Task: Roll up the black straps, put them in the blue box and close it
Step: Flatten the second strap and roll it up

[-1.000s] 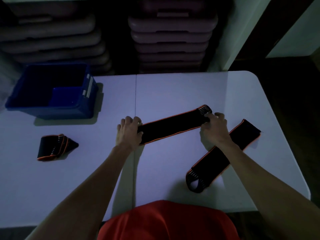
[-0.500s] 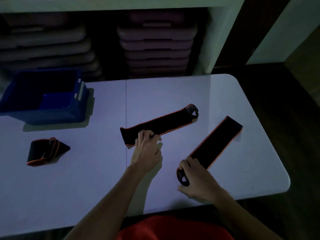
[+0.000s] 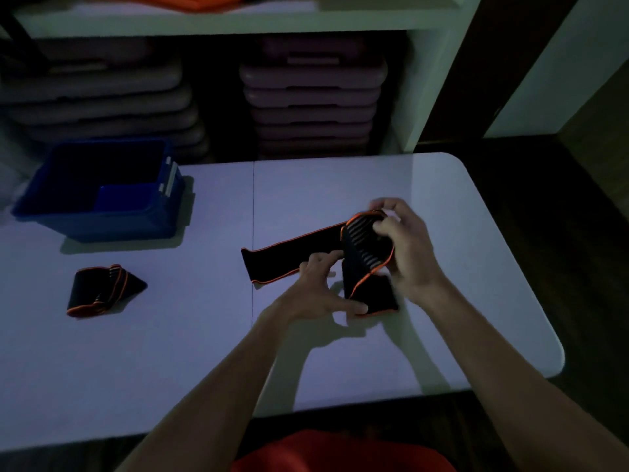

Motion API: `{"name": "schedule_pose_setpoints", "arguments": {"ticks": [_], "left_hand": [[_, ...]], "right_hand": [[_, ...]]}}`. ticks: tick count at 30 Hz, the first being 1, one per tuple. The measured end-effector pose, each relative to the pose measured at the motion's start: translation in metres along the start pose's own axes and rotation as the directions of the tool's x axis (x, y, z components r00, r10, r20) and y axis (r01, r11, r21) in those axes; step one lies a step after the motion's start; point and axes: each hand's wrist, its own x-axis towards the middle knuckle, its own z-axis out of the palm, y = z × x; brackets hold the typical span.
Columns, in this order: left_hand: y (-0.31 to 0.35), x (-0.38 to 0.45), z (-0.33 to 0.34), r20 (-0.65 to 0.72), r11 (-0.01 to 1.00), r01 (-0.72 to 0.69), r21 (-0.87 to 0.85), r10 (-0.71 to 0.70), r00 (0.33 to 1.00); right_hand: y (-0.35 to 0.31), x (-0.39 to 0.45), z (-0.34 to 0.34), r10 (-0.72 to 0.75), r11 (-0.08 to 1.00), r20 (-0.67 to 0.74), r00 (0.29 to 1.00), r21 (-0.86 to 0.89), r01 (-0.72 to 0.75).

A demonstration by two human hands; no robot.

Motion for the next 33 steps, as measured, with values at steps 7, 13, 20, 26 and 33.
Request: {"name": "schedule_pose_setpoints", "arguments": {"ticks": [7, 13, 20, 26, 33], "left_hand": [[-0.003, 0.002, -0.042, -0.108, 0.988, -0.019, -0.154, 0.002, 0.994], [-0.009, 0.001, -0.083, -0.095, 0.997, 0.059, 0.057, -0.053, 0.994], [-0.021, 0.02, -0.116, -0.081, 0.924, 0.164, 0.345, -0.144, 0.986], [-0.041, 0.031, -0.124, -0.156, 0.864, 0.205, 0.46, -0.149, 0.976], [-0.063, 0.036, -0.131, -0.302, 0.823, 0.315, 0.472, -0.185, 0.935]], "right_hand": [[-0.014, 0.047, -0.01, 0.105, 0.987, -0.189, 0.976, 0.137, -0.079], [0.029, 0.079, -0.033, 0.207, 0.975, -0.306, 0.929, -0.013, -0.222], [0.058, 0.084, -0.055, 0.153, 0.936, -0.318, 0.936, -0.258, -0.241], [0.068, 0.101, -0.063, 0.064, 0.885, -0.305, 0.95, -0.423, -0.196], [0.08, 0.13, -0.061, 0.109, 0.797, -0.342, 0.933, -0.532, -0.288]]}}
